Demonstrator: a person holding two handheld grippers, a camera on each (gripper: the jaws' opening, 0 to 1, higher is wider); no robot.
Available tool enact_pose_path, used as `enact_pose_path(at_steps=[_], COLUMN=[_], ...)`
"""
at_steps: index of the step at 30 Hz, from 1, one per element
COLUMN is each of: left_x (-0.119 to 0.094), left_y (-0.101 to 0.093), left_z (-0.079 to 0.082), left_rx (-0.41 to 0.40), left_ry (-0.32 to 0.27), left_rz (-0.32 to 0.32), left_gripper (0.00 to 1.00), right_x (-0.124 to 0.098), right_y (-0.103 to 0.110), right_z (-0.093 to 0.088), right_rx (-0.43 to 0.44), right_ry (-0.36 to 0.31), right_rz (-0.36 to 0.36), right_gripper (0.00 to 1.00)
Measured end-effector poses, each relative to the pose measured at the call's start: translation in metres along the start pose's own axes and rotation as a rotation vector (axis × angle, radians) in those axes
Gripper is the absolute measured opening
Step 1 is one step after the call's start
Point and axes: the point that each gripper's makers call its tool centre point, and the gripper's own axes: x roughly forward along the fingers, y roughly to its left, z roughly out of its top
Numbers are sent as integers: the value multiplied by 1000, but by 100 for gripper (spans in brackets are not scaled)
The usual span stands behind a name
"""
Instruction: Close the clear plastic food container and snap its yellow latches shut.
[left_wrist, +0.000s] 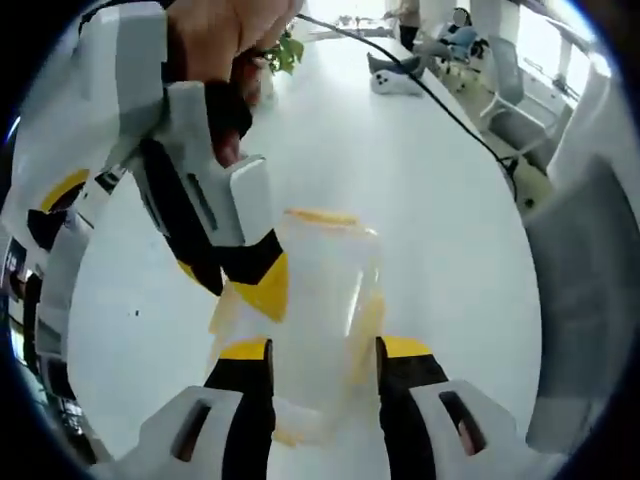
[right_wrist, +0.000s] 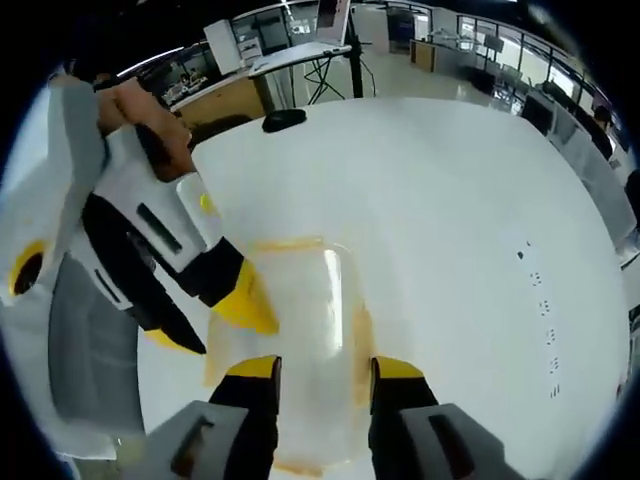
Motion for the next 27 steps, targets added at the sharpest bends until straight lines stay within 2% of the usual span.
enact_pose_path(at_steps=[4, 9, 15, 20, 22, 24, 27], left_x=[5, 9, 9, 10, 12, 13, 12], left_y=[-1, -2, -1, 0, 0, 1, 3], left_z=[-2, -3, -3, -4, -4, -4, -4], left_rx=[82, 139, 154, 167, 148, 180, 186], left_ry=[13, 13, 0, -3, 3, 0, 11], left_rz=[42, 73, 85, 88, 92, 97, 111], left_gripper=[39, 42, 41, 39, 38, 35, 35], right_x=[1, 3, 4, 6, 8, 8, 10], right_y=[1, -1, 0, 2, 2, 2, 4], right_z=[0, -1, -2, -1, -1, -2, -3], right_rx=[17, 48, 50, 29, 26, 24, 16], right_ry=[0, 1, 7, 55, 66, 80, 140], right_rz=[24, 59, 102, 113, 118, 138, 159], right_gripper=[33, 34, 34, 32, 32, 31, 28])
